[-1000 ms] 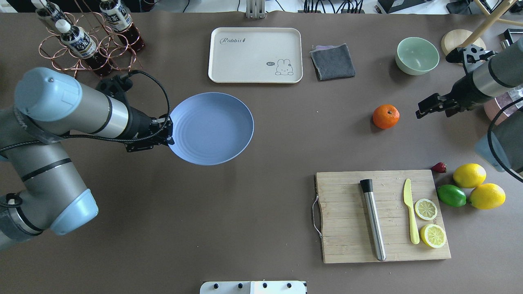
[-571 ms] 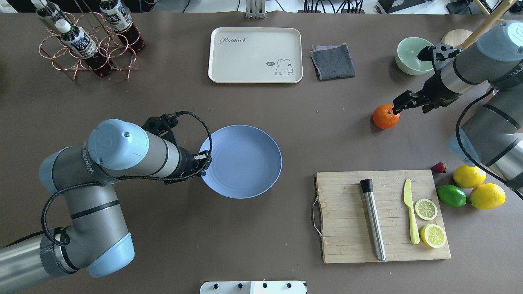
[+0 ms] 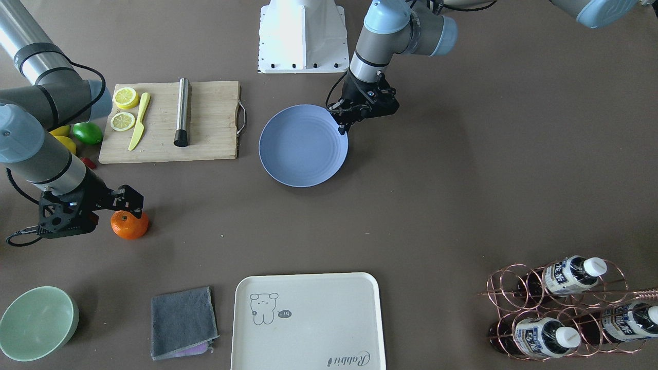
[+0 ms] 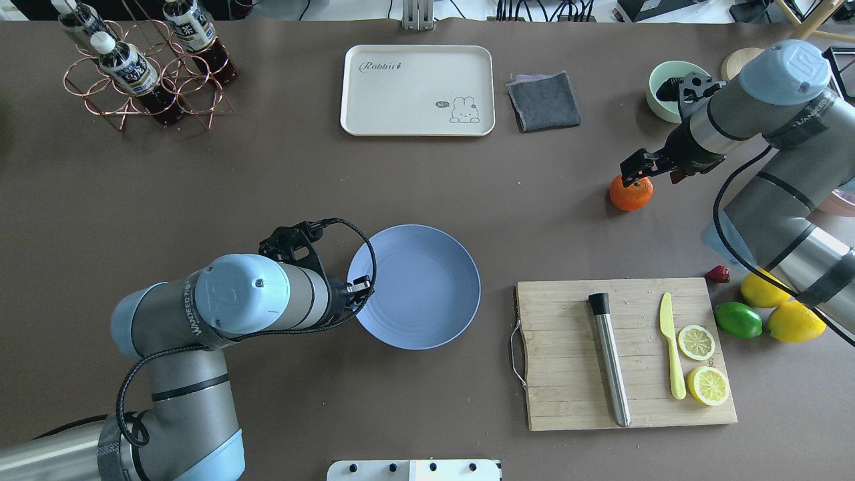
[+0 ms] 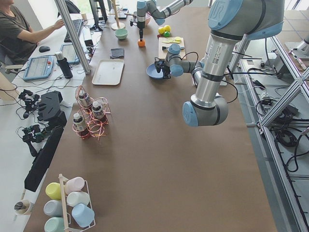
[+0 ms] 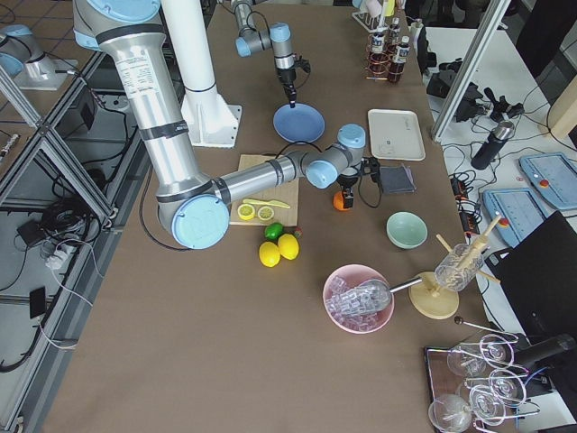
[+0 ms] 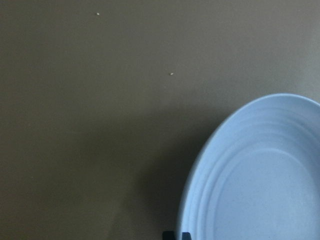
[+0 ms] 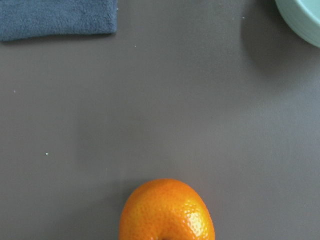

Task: Pick orange to plate
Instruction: 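Push the blue plate inward with the left gripper while the right reaches the orange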

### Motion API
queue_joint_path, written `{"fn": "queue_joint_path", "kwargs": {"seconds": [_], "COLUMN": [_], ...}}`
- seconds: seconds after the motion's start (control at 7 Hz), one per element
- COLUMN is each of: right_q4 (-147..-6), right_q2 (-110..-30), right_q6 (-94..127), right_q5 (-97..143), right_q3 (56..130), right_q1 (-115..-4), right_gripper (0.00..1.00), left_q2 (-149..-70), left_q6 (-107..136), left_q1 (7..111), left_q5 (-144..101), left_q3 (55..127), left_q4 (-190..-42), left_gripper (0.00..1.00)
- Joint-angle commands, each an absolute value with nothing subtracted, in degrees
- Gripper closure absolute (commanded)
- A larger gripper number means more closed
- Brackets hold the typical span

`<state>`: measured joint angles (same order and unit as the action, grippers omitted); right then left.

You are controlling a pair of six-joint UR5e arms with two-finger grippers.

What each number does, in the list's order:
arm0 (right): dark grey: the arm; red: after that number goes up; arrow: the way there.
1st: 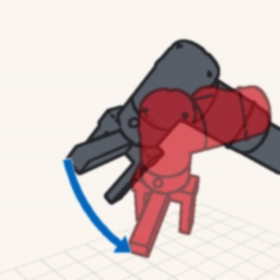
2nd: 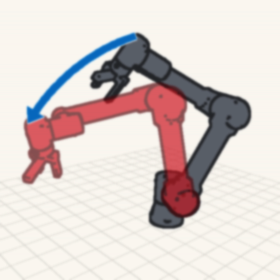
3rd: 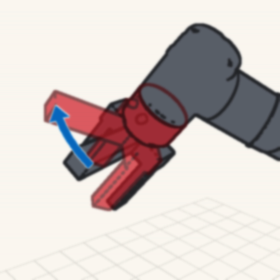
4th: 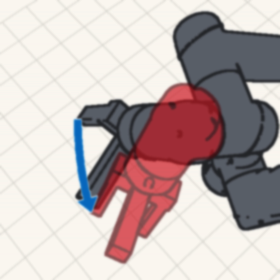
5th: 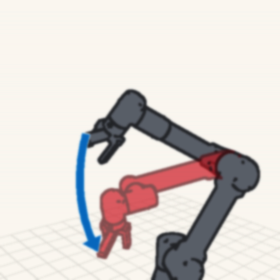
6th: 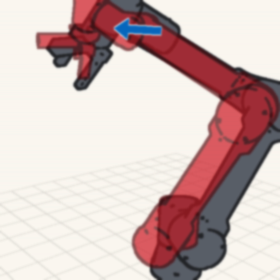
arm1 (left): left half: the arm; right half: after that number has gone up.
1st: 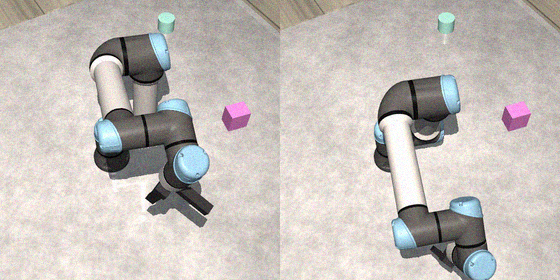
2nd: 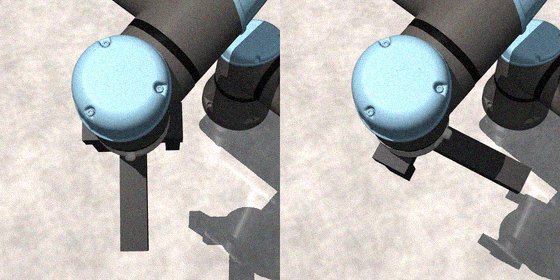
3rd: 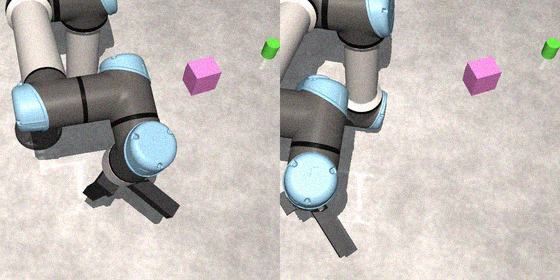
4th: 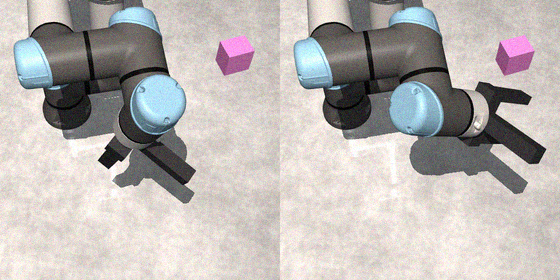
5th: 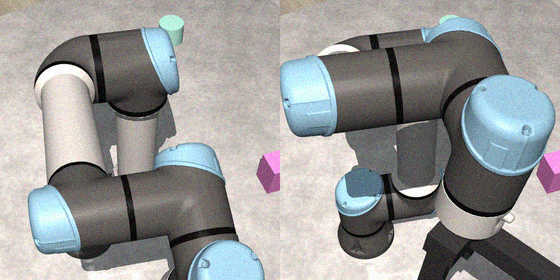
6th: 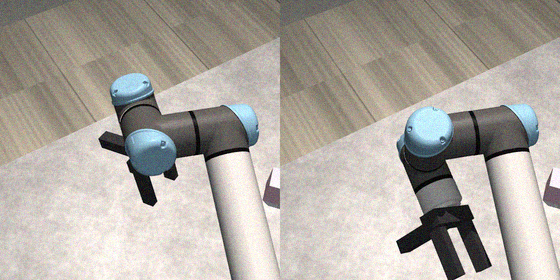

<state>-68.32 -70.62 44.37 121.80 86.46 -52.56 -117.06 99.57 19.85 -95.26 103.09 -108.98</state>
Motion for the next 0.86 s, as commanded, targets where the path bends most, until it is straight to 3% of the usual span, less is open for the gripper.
{"fn": "queue_joint_path", "kwargs": {"seconds": [0.0,0.14,0.29,0.43,0.57,0.71], "right_q4": [-66.71,-66.71,-66.71,-66.71,-66.71,-66.62], "right_q2": [-69.96,-69.96,-69.96,-69.96,-69.96,-69.87], "right_q6": [44.47,44.47,44.47,44.47,44.82,45.43], "right_q5": [121.20,121.20,121.20,121.20,121.20,121.29], "right_q3": [84.21,84.11,84.11,84.11,84.29,84.81], "right_q1": [-51.51,-51.33,-51.24,-51.24,-51.24,-51.24], "right_gripper": [0.01,0.01,0.03,0.19,0.76,1.00], "left_q2": [-117.33,-117.16,-116.98,-116.98,-116.98,-116.98], "left_q6": [99.76,99.67,99.58,99.75,99.67,99.67], "left_q1": [18.73,18.72,18.72,18.72,18.98,19.25], "left_q5": [-95.10,-95.10,-94.92,-94.31,-94.39,-93.96], "left_q3": [103.01,102.92,102.83,103.09,103.01,103.44], "left_q4": [-108.98,-108.98,-109.07,-109.16,-108.99,-108.81], "left_gripper": [1.00,1.00,0.29,0.03,0.03,0.03]}}
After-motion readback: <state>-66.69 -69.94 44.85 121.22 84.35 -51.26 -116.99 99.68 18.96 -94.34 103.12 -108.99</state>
